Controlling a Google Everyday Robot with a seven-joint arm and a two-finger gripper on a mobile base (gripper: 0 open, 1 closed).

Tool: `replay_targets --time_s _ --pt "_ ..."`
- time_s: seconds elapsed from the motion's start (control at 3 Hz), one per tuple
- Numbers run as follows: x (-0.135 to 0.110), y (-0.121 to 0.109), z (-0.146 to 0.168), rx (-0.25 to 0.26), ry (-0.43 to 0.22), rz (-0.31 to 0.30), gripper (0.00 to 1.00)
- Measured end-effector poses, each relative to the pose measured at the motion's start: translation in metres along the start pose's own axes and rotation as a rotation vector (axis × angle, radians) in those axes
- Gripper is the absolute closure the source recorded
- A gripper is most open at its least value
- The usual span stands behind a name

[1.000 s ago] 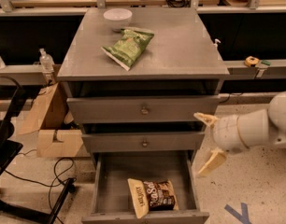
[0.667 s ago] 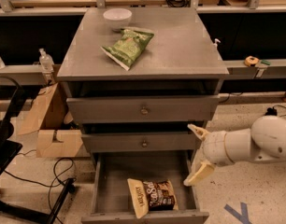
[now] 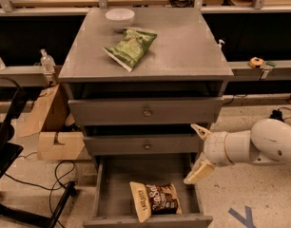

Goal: Pick brown chip bag from bottom drawer and place on counter

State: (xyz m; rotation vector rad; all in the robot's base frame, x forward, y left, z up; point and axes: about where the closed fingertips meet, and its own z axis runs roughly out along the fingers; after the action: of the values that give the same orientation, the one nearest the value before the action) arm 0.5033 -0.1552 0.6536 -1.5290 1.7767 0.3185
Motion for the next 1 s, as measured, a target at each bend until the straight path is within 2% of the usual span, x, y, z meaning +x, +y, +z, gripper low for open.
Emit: replay_targets --time_s 0.33,1.0 --pt "0.024 0.017 0.053 -0.020 0.016 0.043 0.00" --pt "0.106 0.033 0.180 0.051 -0.038 0.116 0.00"
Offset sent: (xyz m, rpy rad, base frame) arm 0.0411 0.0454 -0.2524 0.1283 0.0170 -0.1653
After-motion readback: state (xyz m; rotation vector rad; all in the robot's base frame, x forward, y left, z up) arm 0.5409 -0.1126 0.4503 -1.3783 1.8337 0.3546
